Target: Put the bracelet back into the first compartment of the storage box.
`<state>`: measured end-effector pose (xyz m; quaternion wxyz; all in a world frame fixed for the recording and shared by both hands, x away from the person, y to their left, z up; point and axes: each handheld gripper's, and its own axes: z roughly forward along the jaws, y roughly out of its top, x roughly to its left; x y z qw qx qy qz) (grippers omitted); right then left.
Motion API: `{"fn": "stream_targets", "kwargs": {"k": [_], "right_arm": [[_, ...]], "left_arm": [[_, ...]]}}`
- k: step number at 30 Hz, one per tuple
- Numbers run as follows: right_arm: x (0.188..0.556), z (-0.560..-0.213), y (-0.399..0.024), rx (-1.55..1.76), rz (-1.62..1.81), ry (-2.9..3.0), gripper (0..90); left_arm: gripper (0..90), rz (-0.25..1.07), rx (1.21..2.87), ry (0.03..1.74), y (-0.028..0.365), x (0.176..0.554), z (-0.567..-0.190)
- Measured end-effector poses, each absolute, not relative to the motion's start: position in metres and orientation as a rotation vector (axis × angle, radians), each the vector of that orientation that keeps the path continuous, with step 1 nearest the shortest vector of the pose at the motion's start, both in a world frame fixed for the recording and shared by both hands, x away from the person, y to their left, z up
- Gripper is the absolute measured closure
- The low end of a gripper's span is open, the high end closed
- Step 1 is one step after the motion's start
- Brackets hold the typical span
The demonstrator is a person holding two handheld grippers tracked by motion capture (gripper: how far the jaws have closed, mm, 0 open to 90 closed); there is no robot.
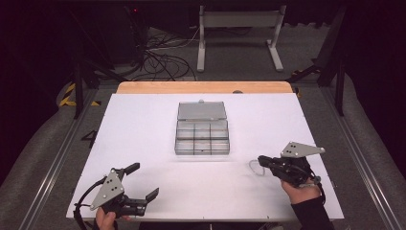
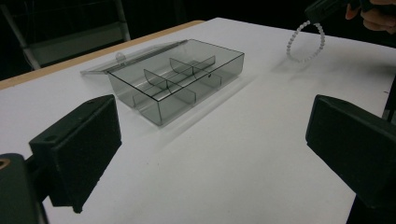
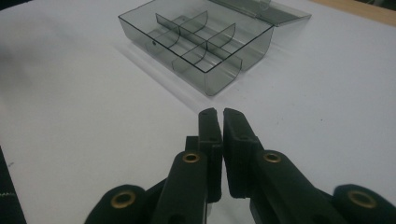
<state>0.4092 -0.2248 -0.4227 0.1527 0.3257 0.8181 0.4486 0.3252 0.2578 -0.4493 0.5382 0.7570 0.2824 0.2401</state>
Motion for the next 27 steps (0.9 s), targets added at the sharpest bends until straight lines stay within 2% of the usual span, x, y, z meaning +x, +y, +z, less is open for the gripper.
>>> {"fn": "stream_targets", "kwargs": {"k": [27], "right_arm": [[0.416,-0.409,-0.208,0.859,1.234,2.375,86.9]], "left_arm": [[3.9,0.575,1.797,0.68,0.258,0.326,-0.45]]}}
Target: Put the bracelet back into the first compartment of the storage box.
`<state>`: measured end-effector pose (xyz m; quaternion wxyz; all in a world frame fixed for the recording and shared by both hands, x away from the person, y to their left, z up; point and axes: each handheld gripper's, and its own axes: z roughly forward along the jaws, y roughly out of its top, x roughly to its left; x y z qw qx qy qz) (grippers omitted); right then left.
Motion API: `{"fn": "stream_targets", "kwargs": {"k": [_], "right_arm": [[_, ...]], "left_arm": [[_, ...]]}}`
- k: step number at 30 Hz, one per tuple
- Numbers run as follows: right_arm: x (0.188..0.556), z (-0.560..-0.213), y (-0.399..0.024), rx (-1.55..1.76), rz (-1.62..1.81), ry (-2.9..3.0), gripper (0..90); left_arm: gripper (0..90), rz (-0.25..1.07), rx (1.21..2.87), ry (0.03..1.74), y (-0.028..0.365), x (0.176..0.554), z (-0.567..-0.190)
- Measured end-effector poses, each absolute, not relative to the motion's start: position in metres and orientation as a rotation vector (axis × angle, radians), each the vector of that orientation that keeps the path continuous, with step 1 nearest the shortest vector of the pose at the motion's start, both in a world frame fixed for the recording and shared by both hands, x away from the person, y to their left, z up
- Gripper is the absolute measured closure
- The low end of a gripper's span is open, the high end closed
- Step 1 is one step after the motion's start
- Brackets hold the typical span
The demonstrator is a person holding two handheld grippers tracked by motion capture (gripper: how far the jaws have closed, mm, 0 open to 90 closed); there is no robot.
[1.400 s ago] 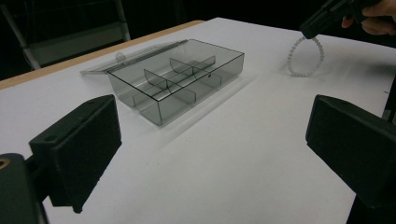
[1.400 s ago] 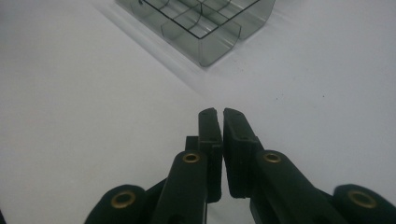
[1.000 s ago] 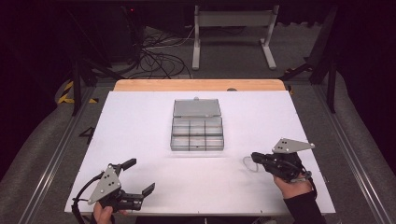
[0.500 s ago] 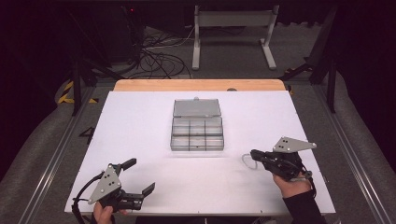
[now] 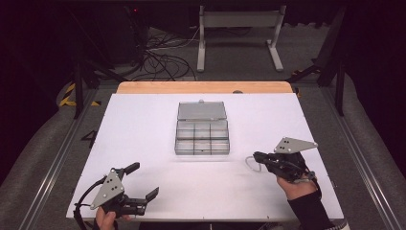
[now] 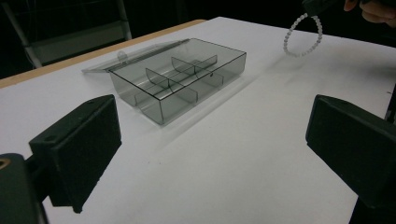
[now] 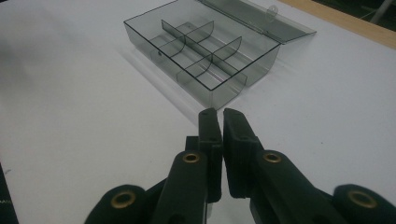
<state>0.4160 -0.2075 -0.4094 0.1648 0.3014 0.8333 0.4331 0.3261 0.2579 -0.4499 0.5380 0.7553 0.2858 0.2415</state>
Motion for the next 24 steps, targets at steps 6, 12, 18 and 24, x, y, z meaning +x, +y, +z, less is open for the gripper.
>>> {"fn": "stream_targets", "kwargs": {"k": [6,12,18,24], "right_arm": [[0.421,-0.401,-0.199,0.833,1.214,2.394,86.8],[0.428,-0.394,-0.19,0.815,1.197,2.41,86.8],[0.438,-0.385,-0.178,0.803,1.186,2.425,86.8],[0.448,-0.377,-0.163,0.795,1.199,2.43,86.9]], "left_arm": [[3.9,0.575,1.797,0.68,0.258,0.326,-0.45],[3.9,0.571,1.797,0.682,0.258,0.326,-0.45],[3.9,0.572,1.796,0.681,0.258,0.326,-0.45],[3.9,0.572,1.797,0.681,0.258,0.326,-0.45]]}}
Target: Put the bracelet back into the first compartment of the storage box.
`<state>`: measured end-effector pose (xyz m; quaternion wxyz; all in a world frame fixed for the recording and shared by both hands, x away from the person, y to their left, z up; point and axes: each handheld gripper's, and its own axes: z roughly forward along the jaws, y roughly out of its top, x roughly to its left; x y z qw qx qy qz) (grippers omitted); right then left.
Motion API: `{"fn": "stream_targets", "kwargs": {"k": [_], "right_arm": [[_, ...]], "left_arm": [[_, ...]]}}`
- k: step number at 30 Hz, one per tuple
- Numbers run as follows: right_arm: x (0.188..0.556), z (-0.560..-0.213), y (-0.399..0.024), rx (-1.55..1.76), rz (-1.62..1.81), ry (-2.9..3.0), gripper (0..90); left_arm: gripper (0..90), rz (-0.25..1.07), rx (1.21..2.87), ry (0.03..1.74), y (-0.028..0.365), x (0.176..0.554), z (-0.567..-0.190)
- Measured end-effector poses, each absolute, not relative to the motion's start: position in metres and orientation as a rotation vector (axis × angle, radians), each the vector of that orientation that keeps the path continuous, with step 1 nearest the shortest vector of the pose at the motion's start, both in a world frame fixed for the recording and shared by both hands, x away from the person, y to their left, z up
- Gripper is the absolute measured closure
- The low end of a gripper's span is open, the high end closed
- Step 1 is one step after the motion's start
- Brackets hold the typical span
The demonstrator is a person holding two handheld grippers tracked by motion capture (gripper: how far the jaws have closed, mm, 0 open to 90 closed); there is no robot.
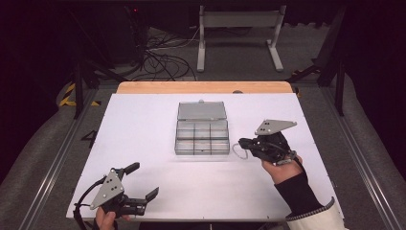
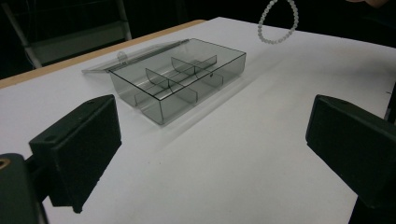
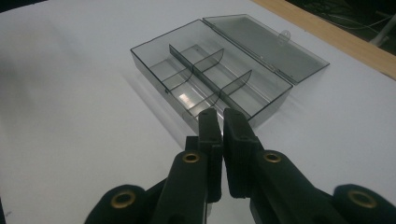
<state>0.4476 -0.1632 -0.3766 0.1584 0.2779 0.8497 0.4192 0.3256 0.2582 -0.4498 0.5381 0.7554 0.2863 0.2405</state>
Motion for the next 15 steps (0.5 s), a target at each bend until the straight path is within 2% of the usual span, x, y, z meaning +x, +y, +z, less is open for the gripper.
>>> {"fn": "stream_targets", "kwargs": {"k": [15], "right_arm": [[0.465,-0.364,-0.134,0.769,1.2,2.44,86.9]], "left_arm": [[3.9,0.568,1.792,0.682,0.259,0.325,-0.45]]}}
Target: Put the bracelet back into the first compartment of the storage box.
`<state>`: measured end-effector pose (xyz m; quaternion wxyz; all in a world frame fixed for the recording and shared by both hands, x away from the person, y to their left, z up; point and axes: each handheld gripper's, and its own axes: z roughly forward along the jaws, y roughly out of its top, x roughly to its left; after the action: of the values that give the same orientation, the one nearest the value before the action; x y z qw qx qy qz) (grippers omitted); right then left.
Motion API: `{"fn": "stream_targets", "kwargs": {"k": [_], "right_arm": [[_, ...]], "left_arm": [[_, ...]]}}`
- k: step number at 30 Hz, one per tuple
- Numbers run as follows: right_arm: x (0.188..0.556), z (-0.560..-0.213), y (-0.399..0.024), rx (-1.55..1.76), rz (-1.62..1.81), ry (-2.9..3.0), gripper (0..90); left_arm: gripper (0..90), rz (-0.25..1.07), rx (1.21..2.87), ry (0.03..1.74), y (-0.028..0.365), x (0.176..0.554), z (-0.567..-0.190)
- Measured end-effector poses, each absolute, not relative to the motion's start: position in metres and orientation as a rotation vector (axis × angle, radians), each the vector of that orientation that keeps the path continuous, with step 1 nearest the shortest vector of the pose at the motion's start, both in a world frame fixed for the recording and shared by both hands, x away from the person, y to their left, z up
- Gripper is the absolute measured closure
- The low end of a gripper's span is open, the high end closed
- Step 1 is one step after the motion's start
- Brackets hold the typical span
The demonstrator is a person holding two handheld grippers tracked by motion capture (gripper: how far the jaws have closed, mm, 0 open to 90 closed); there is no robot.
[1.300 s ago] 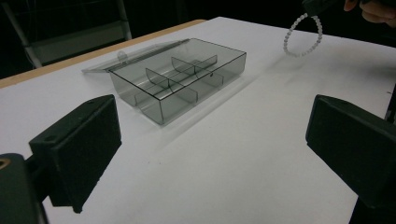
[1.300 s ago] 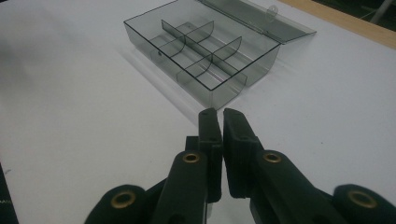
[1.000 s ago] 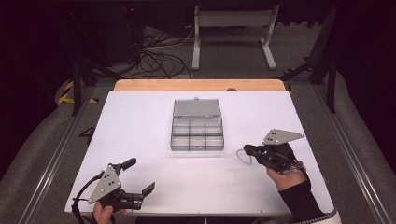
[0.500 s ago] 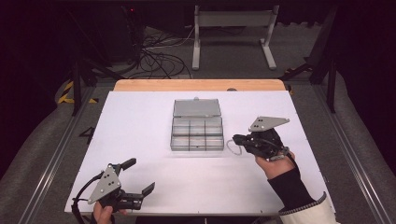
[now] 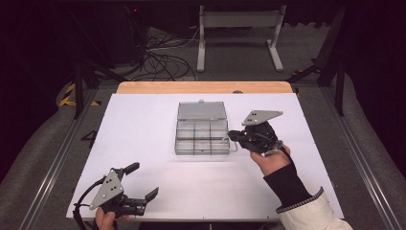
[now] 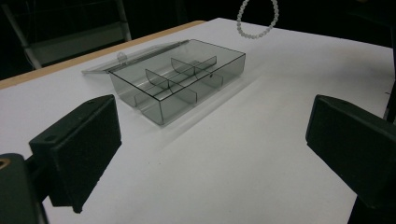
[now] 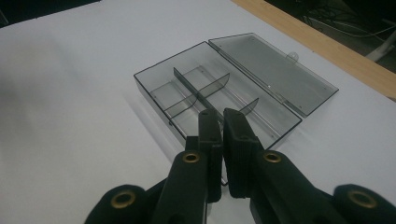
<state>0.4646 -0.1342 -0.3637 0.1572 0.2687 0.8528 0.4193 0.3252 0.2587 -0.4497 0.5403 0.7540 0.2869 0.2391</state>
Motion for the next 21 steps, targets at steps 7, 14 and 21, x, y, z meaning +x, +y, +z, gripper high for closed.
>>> {"fn": "stream_targets", "kwargs": {"k": [7,14,21], "right_arm": [[0.473,-0.362,-0.123,0.767,1.2,2.445,86.8],[0.481,-0.359,-0.112,0.762,1.194,2.451,86.8],[0.489,-0.36,-0.101,0.765,1.181,2.453,86.8]], "left_arm": [[3.9,0.567,1.792,0.681,0.259,0.325,-0.45],[3.9,0.566,1.793,0.68,0.259,0.325,-0.45],[3.9,0.565,1.792,0.68,0.259,0.325,-0.45]]}}
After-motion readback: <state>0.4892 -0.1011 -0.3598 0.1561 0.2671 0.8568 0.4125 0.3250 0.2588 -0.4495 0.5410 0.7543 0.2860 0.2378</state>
